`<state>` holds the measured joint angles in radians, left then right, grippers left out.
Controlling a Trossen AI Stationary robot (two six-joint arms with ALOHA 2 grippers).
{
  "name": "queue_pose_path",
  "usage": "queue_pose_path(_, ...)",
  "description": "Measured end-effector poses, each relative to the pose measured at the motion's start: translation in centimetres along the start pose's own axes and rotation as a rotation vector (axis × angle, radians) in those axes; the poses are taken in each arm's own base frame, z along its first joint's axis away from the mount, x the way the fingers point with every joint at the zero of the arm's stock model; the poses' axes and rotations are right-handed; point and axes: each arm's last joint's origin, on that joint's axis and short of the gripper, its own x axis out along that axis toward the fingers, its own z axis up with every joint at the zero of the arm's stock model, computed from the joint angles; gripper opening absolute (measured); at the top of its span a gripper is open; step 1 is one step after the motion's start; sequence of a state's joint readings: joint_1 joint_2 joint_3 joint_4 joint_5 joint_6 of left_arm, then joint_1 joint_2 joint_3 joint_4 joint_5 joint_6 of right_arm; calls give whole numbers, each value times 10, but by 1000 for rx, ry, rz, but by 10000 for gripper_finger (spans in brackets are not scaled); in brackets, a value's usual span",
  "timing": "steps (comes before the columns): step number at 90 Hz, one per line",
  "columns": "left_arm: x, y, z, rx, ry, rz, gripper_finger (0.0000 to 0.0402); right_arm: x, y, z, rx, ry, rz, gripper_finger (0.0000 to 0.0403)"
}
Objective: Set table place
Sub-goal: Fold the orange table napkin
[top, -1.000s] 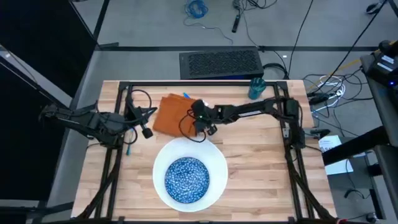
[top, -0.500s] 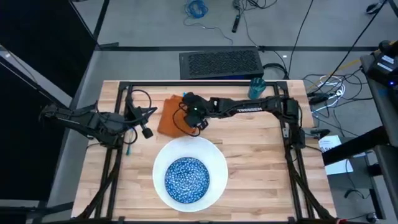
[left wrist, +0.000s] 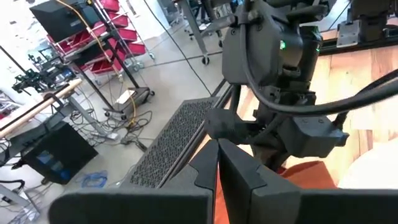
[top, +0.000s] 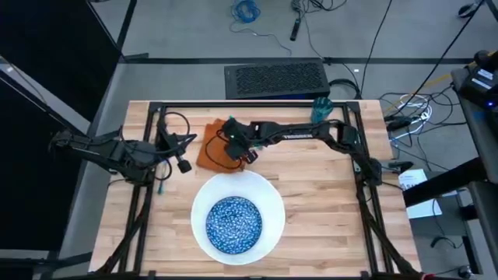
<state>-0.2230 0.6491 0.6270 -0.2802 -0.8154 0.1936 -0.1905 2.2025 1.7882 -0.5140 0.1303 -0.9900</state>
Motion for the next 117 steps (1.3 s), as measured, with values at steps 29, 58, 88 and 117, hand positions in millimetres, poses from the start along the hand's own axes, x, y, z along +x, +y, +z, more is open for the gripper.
queue_pose_path(29,0,0,0,4,1,0,0,0,-1,-11,22,46,50,0)
queue_pose_path(58,0,0,0,4,0,0,0,-30,-45,8,-44,-113,-62,0)
queue_pose_path(88,-3,5,3,-40,-29,29,0,35,-57,3,7,-128,81,0)
queue_pose_path(117,-8,9,4,-60,-59,3,0,76,-31,-1,40,-95,209,0)
